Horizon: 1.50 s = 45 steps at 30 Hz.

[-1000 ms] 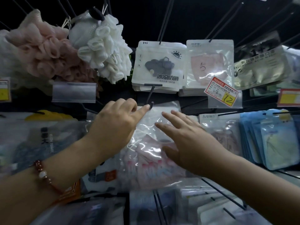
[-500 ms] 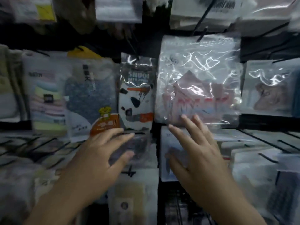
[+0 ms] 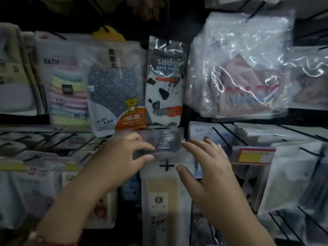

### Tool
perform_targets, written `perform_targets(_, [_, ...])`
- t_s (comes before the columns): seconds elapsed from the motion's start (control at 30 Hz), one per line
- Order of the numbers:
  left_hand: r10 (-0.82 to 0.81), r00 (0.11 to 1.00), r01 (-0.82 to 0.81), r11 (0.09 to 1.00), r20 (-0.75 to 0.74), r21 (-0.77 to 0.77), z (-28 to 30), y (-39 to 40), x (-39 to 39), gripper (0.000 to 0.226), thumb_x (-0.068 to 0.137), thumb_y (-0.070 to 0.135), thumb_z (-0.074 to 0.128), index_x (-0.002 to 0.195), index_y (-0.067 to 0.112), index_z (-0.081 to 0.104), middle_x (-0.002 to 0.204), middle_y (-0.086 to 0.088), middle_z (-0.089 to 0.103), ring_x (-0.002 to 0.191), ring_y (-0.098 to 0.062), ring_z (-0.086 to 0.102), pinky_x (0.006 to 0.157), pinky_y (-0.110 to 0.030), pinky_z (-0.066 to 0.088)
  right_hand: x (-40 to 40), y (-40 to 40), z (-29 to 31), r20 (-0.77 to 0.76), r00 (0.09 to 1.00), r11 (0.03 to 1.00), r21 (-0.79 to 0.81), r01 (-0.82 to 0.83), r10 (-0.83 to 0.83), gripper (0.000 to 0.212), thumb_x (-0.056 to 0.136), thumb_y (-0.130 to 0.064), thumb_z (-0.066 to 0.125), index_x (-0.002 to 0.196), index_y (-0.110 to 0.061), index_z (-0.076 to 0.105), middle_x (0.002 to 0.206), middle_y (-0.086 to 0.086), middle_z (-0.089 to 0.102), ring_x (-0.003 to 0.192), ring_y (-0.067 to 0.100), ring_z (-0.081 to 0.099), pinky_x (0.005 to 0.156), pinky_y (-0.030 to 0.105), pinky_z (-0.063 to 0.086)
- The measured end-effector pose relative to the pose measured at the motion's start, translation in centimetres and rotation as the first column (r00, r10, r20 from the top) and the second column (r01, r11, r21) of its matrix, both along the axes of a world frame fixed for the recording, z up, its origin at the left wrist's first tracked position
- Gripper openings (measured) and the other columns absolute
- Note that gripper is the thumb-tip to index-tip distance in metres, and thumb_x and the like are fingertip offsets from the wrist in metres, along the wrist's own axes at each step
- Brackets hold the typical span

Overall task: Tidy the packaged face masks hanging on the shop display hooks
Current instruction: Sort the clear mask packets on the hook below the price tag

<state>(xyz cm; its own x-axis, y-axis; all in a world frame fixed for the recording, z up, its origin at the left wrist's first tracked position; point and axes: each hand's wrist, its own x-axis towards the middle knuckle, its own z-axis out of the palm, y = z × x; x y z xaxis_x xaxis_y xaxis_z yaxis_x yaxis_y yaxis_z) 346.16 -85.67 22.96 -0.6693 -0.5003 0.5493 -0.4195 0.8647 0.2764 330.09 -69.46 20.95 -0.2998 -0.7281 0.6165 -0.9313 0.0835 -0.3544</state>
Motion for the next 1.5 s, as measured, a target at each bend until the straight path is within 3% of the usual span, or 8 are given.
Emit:
perform_targets(0.23, [-0.068, 0.997, 0.065, 0.994, -0.022, -0.086, -0.9, -0.9, 0.0, 0.027, 0.088, 0.054, 0.062, 0.111, 0.041, 0.067, 0.100, 0.024, 0.052, 0.094, 0.001, 0.050, 0.081, -0.029, 0.047, 1.0, -0.3, -1.8, 0.241, 0.971, 1.000, -0.008, 0.010, -0.008, 0.055, 0.093, -0.051, 0.055, 0.143, -0.050, 0.032, 0.135, -0.037, 0.032, 0.128, -0.012, 0.029, 0.109, 0.023, 0.032])
perform_targets(0.67, [-0.087, 0.992, 0.065, 0.973, -0.094, -0.220, -1.0, -1.1, -0.3, 0.013, 0.095, 0.037, 0.060, 0.093, 0.035, 0.073, 0.087, 0.017, 0.063, 0.079, -0.005, 0.057, 0.066, -0.032, 0.049, 2.8, -0.6, -2.2, 0.513, 0.853, 0.986, -0.167, -0.012, 0.097, 0.056, 0.092, -0.039, 0.063, 0.142, -0.047, 0.039, 0.128, -0.040, 0.043, 0.096, -0.032, 0.042, 0.073, -0.006, 0.034])
perform_targets(0.87, [-0.065, 0.970, 0.003, 0.967, -0.234, -0.254, -1.7, -0.7, -0.5, 0.011, 0.095, 0.024, 0.058, 0.087, 0.026, 0.065, 0.086, 0.014, 0.059, 0.080, -0.011, 0.054, 0.064, -0.032, 0.046, 3.1, -0.4, -1.7, 0.556, 0.809, 0.965, -0.256, -0.054, 0.193, 0.046, 0.091, -0.035, 0.065, 0.129, -0.053, 0.047, 0.119, -0.043, 0.051, 0.116, -0.022, 0.042, 0.088, 0.006, 0.036])
perform_targets(1.03, [-0.116, 0.928, -0.032, 0.923, -0.355, -0.384, -2.2, 0.4, 0.2, 0.015, 0.098, 0.020, 0.053, 0.091, 0.014, 0.064, 0.092, 0.003, 0.060, 0.085, -0.018, 0.055, 0.074, -0.033, 0.043, 3.3, 0.0, -1.0, 0.556, 0.800, 0.931, -0.366, -0.005, 0.223, 0.030, 0.091, -0.045, 0.059, 0.121, -0.047, 0.056, 0.113, -0.033, 0.060, 0.107, -0.013, 0.054, 0.086, 0.013, 0.045])
perform_targets(1.13, [-0.169, 0.905, -0.057, 0.861, -0.390, -0.506, -2.6, 1.6, 0.8, 0.015, 0.098, 0.017, 0.057, 0.094, 0.009, 0.069, 0.094, -0.003, 0.065, 0.088, -0.021, 0.058, 0.085, -0.031, 0.041, 3.1, 0.2, -0.1, 0.680, 0.675, 0.923, -0.385, -0.004, 0.287, 0.042, 0.085, -0.058, 0.055, 0.122, -0.039, 0.057, 0.109, -0.015, 0.066, 0.090, 0.001, 0.066, 0.070, 0.022, 0.052])
perform_targets(1.2, [-0.224, 0.896, -0.044, 0.815, -0.384, -0.578, -3.2, 2.4, 1.1, 0.017, 0.098, 0.018, 0.060, 0.096, 0.006, 0.072, 0.095, -0.006, 0.067, 0.089, -0.021, 0.060, 0.087, -0.034, 0.044, 2.7, 0.2, 0.8, 0.818, 0.456, 0.931, -0.358, -0.077, 0.352, 0.063, 0.078, -0.061, 0.059, 0.132, -0.030, 0.051, 0.119, -0.005, 0.063, 0.081, 0.013, 0.070, 0.062, 0.027, 0.053])
perform_targets(1.33, [-0.261, 0.891, -0.010, 0.806, -0.370, -0.592, -4.3, 3.6, 1.5, 0.014, 0.095, 0.016, 0.065, 0.097, 0.006, 0.075, 0.096, -0.007, 0.069, 0.084, -0.025, 0.064, 0.075, -0.039, 0.049, 2.2, 0.3, 2.1, 0.899, 0.271, 0.930, -0.289, -0.228, 0.345, 0.079, 0.085, -0.018, 0.073, 0.148, -0.038, 0.030, 0.119, 0.012, 0.065, 0.084, 0.028, 0.074, 0.066, 0.033, 0.055])
perform_targets(1.5, [-0.261, 0.850, 0.067, 0.915, -0.458, -0.398, -5.1, 4.9, 2.2, 0.023, 0.097, 0.024, 0.058, 0.102, 0.009, 0.075, 0.103, -0.001, 0.065, 0.098, -0.017, 0.061, 0.086, -0.031, 0.047, 2.5, 0.4, 2.9, 0.821, 0.426, 0.921, -0.294, -0.255, 0.380, 0.091, 0.081, 0.012, 0.065, 0.147, -0.040, 0.032, 0.109, 0.012, 0.070, 0.084, 0.025, 0.074, 0.063, 0.029, 0.056])
